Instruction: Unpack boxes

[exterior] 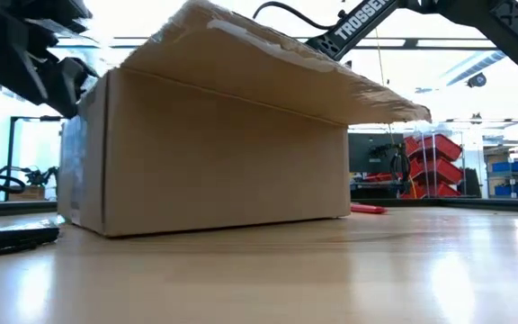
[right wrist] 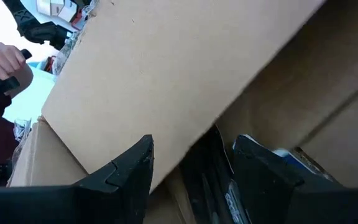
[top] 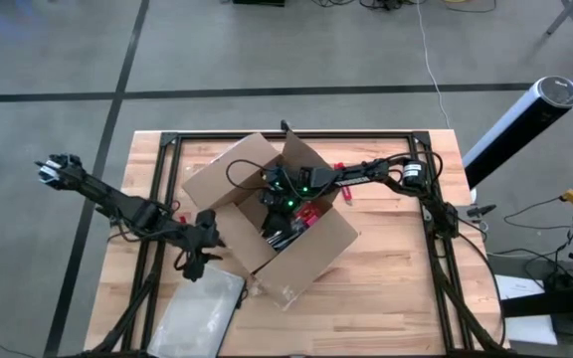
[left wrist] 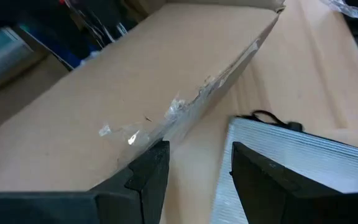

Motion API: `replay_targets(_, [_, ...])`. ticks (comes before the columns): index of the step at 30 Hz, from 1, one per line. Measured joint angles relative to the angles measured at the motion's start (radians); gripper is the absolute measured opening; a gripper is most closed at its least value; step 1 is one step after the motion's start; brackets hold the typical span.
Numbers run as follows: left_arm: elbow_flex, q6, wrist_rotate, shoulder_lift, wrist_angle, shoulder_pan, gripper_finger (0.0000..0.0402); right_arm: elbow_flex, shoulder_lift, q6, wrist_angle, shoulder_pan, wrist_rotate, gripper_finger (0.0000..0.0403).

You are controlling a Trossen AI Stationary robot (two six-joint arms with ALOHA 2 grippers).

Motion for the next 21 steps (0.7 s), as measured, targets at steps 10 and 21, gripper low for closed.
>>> replay_targets(10, [-0.004, 0.098, -0.04, 0.025, 0.09, 0.023, 0.0157, 0.0, 0.0, 0.006, 0.007, 0.002, -0.001, 0.0192])
replay_targets(21, [0.0, 0.104, -0.024, 0.114, 0.143, 0.029, 0.0157, -0.003, 0.003, 0.038, 0.045, 0.001, -0.089, 0.0192])
